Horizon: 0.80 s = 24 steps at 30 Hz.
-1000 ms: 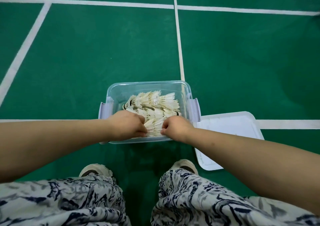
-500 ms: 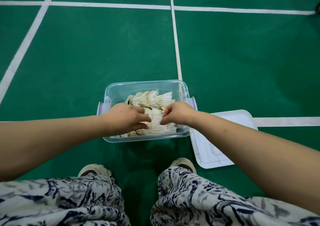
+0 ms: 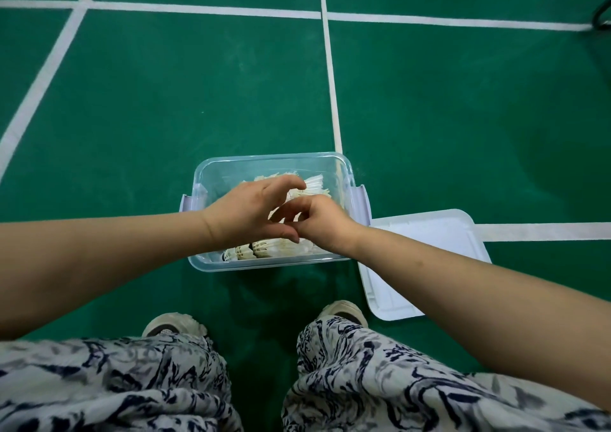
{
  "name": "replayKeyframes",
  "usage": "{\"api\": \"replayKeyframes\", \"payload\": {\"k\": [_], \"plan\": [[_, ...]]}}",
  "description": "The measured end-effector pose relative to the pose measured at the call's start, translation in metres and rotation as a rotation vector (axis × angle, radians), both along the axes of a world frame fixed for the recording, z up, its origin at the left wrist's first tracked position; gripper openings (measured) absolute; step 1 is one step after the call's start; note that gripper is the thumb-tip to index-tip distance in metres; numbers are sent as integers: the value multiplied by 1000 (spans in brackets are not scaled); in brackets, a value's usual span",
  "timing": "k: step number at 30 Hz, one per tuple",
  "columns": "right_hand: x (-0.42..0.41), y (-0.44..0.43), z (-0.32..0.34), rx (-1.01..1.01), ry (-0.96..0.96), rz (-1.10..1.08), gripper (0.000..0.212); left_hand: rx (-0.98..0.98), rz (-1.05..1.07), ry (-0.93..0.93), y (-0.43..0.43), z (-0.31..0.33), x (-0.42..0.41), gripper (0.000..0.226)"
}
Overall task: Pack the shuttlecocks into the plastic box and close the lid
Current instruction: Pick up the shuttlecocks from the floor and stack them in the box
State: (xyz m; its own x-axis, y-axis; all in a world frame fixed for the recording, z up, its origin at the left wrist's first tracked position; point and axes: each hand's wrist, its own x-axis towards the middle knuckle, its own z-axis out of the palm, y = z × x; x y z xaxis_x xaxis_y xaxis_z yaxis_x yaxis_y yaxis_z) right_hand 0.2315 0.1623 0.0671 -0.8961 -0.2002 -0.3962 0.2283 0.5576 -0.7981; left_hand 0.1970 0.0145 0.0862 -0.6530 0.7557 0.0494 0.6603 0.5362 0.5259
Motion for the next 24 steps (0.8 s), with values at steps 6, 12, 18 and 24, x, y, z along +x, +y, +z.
{"api": "replayKeyframes", "payload": {"k": [6, 12, 18, 24], "plan": [[8, 2, 4, -46, -63, 63, 25, -22, 21, -67, -1, -1, -2, 69], [14, 1, -3, -81, 11, -49, 14, 25, 67, -84, 1, -5, 0, 57], [13, 18, -8, -65, 111, -213, 16, -10, 10, 52, -3, -13, -5, 73], [8, 66, -8, -30, 96, -479, 5, -202, -20, 33, -19, -26, -5, 87]]}}
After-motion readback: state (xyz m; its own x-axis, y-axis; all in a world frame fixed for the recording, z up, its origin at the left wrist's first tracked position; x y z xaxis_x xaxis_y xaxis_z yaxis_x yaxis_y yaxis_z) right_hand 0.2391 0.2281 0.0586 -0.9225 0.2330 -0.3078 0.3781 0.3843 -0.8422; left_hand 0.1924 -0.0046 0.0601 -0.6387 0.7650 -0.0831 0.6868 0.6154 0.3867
